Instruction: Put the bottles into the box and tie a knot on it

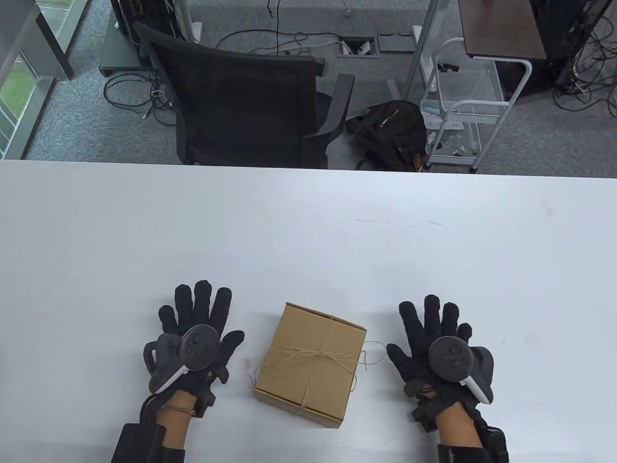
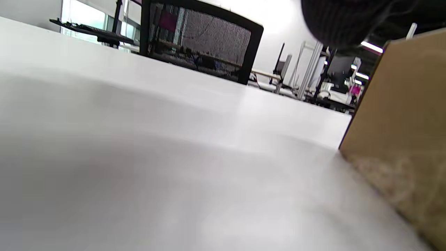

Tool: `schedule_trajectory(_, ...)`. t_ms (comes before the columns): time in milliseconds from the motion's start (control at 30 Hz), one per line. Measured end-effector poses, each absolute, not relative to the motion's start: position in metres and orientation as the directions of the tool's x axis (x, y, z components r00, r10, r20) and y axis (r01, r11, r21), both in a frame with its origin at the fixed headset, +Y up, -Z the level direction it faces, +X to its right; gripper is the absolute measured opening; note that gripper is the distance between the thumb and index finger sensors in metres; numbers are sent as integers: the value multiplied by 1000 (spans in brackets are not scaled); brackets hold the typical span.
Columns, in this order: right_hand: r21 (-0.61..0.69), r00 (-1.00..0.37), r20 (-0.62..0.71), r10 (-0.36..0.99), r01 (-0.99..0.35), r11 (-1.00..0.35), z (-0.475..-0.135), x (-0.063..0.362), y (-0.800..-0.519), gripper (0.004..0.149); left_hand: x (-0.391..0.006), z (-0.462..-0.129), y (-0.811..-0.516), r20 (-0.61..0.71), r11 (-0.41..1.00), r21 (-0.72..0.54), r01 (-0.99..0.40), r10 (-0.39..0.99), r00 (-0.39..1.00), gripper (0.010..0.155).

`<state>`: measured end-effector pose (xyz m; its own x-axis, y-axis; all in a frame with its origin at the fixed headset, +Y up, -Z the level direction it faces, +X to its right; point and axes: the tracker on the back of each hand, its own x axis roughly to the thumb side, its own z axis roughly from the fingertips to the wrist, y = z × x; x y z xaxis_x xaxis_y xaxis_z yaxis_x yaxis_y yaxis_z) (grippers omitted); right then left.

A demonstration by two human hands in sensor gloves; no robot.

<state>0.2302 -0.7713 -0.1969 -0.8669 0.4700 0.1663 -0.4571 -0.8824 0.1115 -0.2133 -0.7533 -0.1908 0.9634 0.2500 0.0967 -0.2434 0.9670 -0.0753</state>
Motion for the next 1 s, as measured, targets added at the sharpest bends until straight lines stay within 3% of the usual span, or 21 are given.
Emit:
schedule_trajectory(133, 129, -880, 175, 442, -424, -896, -198, 225, -777, 83, -211, -192, -759, 99, 963, -126, -240, 253, 962, 94)
schedule_trajectory(1000, 167, -874, 175, 453, -427, -889, -194, 218, -780, 82, -196, -185, -759, 153, 965, -154, -211, 235, 960, 93)
